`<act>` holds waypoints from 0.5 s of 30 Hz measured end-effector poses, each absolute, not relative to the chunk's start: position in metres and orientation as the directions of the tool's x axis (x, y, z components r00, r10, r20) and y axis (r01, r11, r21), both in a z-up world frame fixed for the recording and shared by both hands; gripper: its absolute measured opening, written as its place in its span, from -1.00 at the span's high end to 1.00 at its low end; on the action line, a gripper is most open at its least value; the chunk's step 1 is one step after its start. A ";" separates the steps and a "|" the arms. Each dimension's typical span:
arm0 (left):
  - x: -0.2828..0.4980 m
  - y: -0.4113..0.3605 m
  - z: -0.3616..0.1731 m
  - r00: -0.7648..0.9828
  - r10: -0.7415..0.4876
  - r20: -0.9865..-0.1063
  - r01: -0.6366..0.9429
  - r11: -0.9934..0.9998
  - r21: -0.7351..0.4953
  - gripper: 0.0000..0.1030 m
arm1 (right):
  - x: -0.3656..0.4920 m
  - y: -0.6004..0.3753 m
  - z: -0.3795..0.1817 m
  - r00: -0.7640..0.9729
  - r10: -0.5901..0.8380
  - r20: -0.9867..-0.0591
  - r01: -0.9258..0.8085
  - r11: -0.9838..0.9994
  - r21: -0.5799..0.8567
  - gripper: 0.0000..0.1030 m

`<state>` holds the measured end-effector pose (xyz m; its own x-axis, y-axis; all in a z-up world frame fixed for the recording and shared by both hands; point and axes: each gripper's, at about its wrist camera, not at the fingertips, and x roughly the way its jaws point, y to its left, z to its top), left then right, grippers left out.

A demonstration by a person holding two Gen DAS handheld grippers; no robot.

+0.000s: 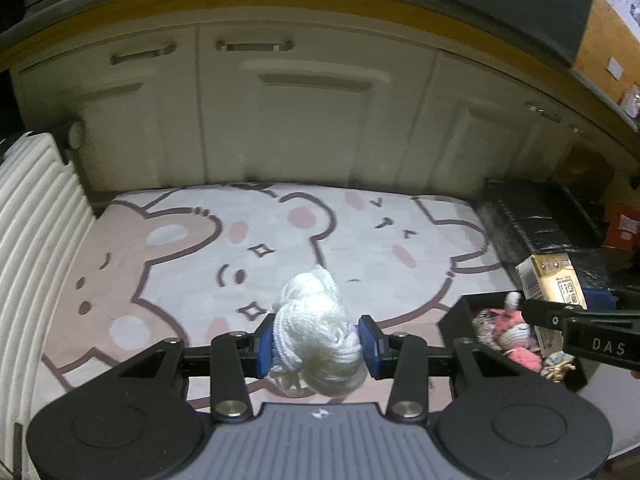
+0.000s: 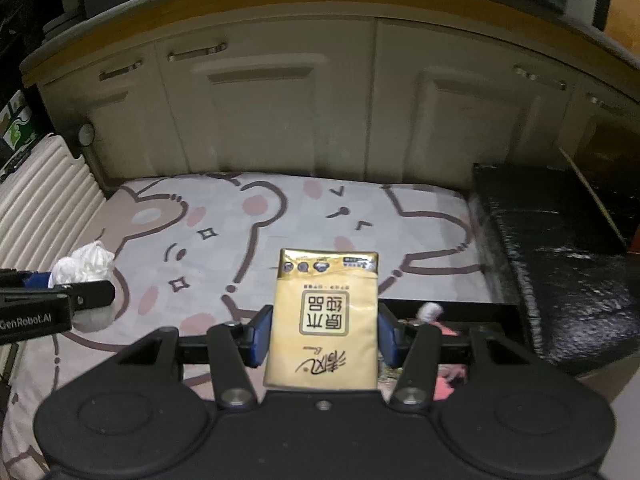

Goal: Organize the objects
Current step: 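Carry the yarn ball in the left tool and the tissue packet in the right tool over the black box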

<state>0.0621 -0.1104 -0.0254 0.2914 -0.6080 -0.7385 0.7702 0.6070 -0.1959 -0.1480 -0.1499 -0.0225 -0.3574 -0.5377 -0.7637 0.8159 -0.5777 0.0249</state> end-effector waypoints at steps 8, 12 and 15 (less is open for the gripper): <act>0.034 -0.137 -0.020 0.237 -0.655 -0.717 0.815 0.536 -0.219 0.15 | -0.171 -0.111 -0.016 -0.403 -0.519 -0.753 0.783 -0.622 0.009 -0.04; 0.023 -0.149 -0.019 0.213 -0.669 -0.712 0.828 0.510 -0.232 0.15 | -0.182 -0.090 -0.017 -0.420 -0.506 -0.753 0.758 -0.652 0.016 -0.04; 0.013 -0.157 -0.018 0.186 -0.690 -0.699 0.840 0.481 -0.252 0.15 | -0.188 -0.077 -0.016 -0.429 -0.502 -0.751 0.750 -0.661 0.013 -0.04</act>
